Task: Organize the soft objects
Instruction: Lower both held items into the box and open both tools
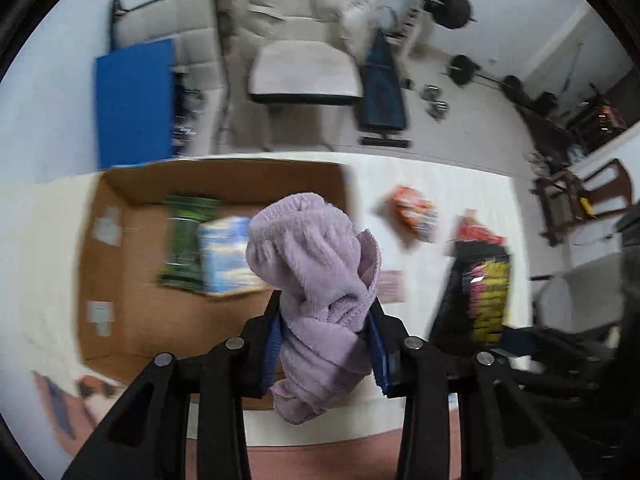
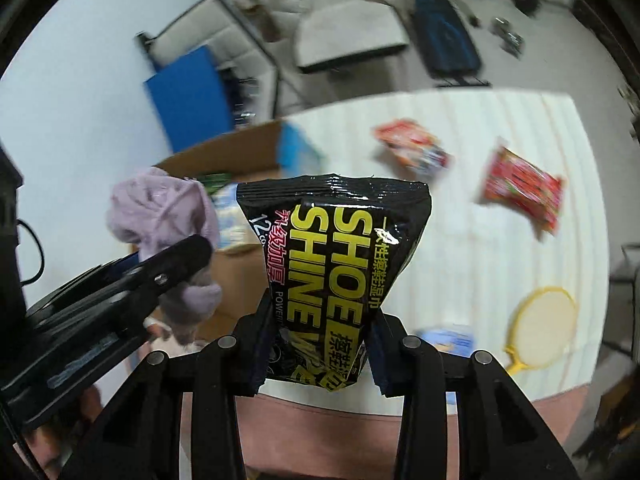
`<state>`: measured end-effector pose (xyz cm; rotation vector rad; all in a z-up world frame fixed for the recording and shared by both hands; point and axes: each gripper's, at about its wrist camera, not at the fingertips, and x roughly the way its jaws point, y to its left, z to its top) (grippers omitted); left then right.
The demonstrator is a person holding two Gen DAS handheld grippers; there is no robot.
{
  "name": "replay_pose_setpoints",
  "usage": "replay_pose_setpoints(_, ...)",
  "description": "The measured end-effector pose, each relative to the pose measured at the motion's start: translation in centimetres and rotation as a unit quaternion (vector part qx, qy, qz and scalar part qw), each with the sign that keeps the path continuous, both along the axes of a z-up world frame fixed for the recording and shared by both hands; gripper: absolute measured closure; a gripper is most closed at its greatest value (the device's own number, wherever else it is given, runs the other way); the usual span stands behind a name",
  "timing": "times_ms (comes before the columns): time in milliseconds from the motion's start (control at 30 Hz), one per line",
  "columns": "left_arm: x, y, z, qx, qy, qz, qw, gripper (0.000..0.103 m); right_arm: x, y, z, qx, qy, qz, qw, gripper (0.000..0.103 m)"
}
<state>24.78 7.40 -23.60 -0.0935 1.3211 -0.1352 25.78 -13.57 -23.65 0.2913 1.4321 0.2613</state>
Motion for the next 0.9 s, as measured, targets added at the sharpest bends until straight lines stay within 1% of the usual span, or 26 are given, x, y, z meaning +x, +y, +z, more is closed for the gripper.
replay_pose_setpoints(100, 0.4, 4.2, -0.7, 0.027, 0.008, 0.013, 0.9995, 0.068, 1.4, 4.2, 0.9, -0.007, -0.008, 0.018, 1.000, 0.060)
replay_pose_setpoints(200, 1.4, 7.7, -2.4, 0.059, 0.020, 0.014, 0.9980, 0.068, 2.7, 7.3, 0.6, -0.015, -0.001, 0.028, 0.999, 0.060)
replay_pose_setpoints(233, 1.7, 8.5, -2.9, 0.064, 0.026, 0.015, 0.9975, 0.068, 3.3, 8.3, 0.0, -0.014, -0.001, 0.028, 1.000, 0.060)
replay_pose_setpoints(300, 2.8, 10.4, -4.7, 0.072, 0.044, 0.016, 0.9963, 0.068, 4.6, 10.5, -1.6, -0.030, 0.008, 0.032, 0.999, 0.060)
replay_pose_setpoints(400, 4.8, 12.7, -7.3, 0.080, 0.067, 0.017, 0.9944, 0.068, 6.2, 12.6, -3.6, -0.043, 0.024, 0.031, 0.998, 0.060)
replay_pose_setpoints(600, 8.1, 15.2, -12.4, 0.089, 0.110, 0.012, 0.9898, 0.068, 9.7, 15.5, -8.1, -0.091, 0.050, 0.033, 0.994, 0.060)
replay_pose_setpoints(700, 9.4, 15.6, -14.3, 0.083, 0.131, 0.013, 0.9878, 0.068, 11.1, 16.1, -10.7, -0.117, 0.059, 0.037, 0.991, 0.060)
replay_pose_setpoints(833, 10.7, 15.5, -15.8, 0.090, 0.146, 0.012, 0.9850, 0.065, 12.2, 16.6, -12.8, -0.148, 0.073, 0.042, 0.985, 0.060)
replay_pose_setpoints(900, 10.8, 15.5, -15.7, 0.094, 0.152, 0.020, 0.9837, 0.064, 12.8, 16.6, -13.8, -0.156, 0.082, 0.041, 0.984, 0.056)
